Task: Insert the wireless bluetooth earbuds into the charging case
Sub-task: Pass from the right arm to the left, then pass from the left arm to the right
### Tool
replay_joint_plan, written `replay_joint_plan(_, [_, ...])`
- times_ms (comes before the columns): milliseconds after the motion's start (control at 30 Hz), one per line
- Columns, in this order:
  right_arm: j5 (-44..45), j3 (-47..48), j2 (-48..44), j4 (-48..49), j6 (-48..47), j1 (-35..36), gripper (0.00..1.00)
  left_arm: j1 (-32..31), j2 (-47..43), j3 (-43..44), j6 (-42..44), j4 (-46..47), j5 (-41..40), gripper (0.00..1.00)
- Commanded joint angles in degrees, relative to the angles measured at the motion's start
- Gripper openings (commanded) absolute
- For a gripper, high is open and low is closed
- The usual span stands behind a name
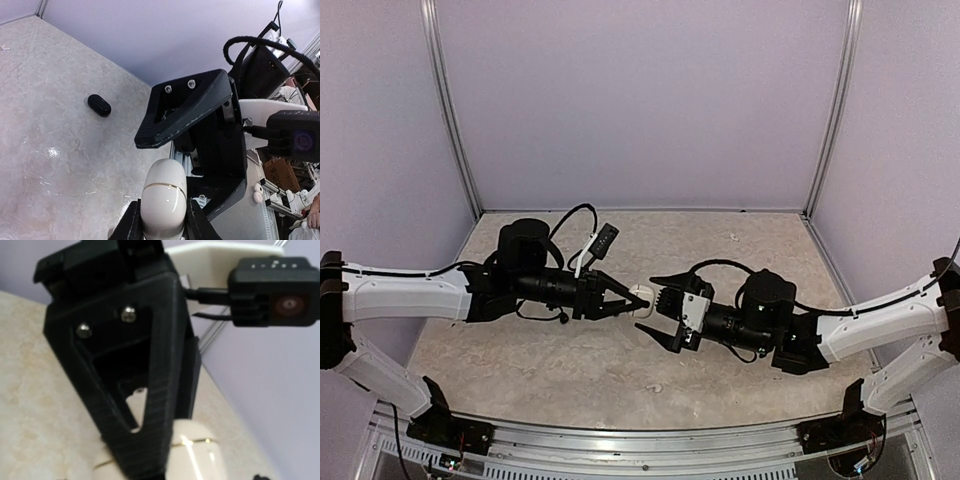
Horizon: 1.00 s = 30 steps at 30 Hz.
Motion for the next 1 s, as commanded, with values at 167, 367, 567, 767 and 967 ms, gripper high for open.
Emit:
replay_joint_plan(167, [-17.2, 4.76, -8.76, -24.88, 12.75, -6.44, 0.69, -0.01, -1.83, 4.98, 18.89, -17.17, -6.13, 0.13])
replay_joint_plan(367, [-31.04, 8.37, -9.02, -31.04, 20.28, -12.94, 0.55, -3.39, -3.14, 7.37, 30.6, -25.16, -13.36, 0.13])
replay_joint_plan(567, [-37.44, 12.84, -5.0, -37.06, 20.78, -14.02, 0.49, -6.59, -1.86, 9.63, 34.0, -27.68, -16.51, 0.12])
replay_joint_plan(767, [-40.02, 14.02, -2.89, -37.72, 20.85, -14.0, 0.47, -8.1, -1.27, 10.18, 34.64, -26.88, -17.44, 0.12])
replay_joint_plan(967, [-40.08, 15.2, -0.71, -37.74, 20.8, -13.84, 0.44, -8.91, -0.67, 10.89, 35.55, -27.09, -17.64, 0.12])
